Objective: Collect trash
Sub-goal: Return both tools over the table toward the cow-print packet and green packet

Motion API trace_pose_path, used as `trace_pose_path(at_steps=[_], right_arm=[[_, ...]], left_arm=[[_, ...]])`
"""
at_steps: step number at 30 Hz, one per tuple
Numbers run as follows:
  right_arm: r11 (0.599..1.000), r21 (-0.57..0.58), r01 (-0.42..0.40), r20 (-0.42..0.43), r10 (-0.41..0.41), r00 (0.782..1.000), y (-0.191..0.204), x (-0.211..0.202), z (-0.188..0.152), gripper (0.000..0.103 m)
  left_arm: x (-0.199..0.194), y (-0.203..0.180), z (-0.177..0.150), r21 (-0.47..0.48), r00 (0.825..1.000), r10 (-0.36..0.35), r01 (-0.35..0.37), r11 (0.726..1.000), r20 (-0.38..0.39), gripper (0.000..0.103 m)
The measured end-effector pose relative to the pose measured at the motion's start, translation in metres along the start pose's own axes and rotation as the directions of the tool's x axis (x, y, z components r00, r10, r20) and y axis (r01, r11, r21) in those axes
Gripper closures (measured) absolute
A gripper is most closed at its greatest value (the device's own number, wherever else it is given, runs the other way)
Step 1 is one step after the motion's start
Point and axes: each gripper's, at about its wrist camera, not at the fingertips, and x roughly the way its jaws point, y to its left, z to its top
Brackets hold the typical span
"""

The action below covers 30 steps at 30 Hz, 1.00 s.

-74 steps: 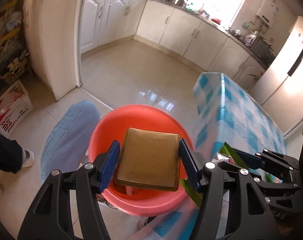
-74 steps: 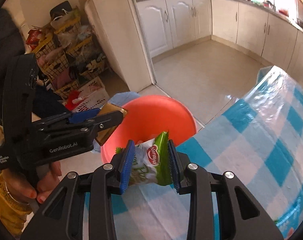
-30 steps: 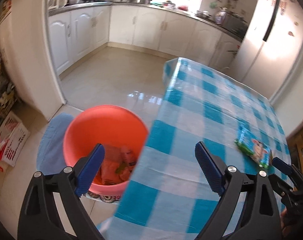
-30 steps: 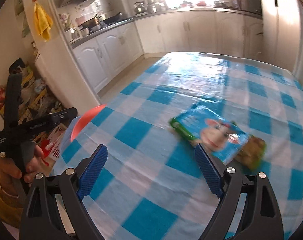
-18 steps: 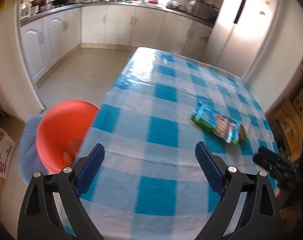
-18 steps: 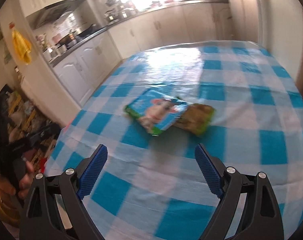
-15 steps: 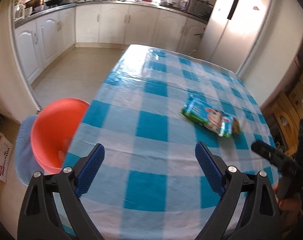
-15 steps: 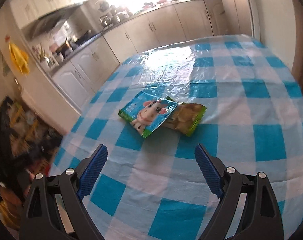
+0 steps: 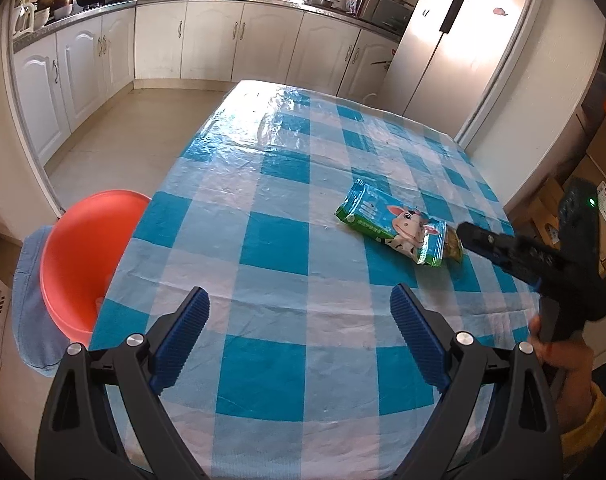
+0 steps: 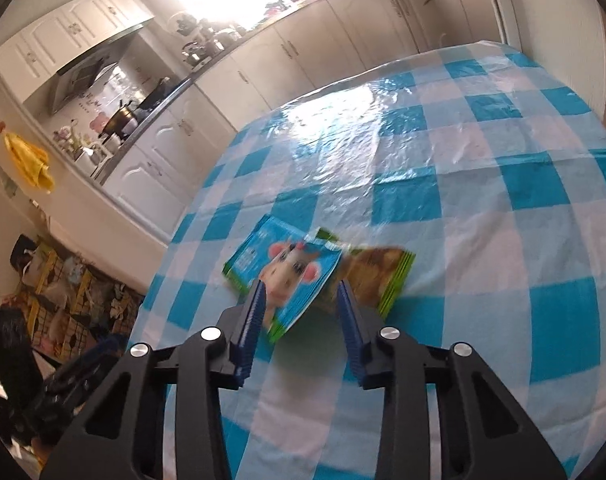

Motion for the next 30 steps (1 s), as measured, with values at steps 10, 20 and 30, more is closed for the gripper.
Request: trace_pose_path(at_steps=[10, 20, 30], right_arm=[[1.0, 0.005, 0.0, -0.03, 0.0, 1.0, -0.004, 0.028, 0.018, 0.068], [0.975, -0.171, -0.141, -0.162, 0.113, 0.98, 0.046, 0.043, -0.016, 0.067], [0.953, -0.296, 0.071, 0.029, -0.065, 0.997, 0.042, -0.007, -0.005, 0.014]], left_arm=[[0.015, 0.001, 0.005, -0.003, 0.999, -0.022, 0.022, 1.0, -0.028, 0.011], [0.027, 0.021, 0.016, -0.059, 0.999, 0.01, -0.012, 0.998, -0.034, 0.011], [0.039, -0.004, 0.032, -0.03, 0.999, -0.038, 0.037, 0.999, -0.033, 0.011]])
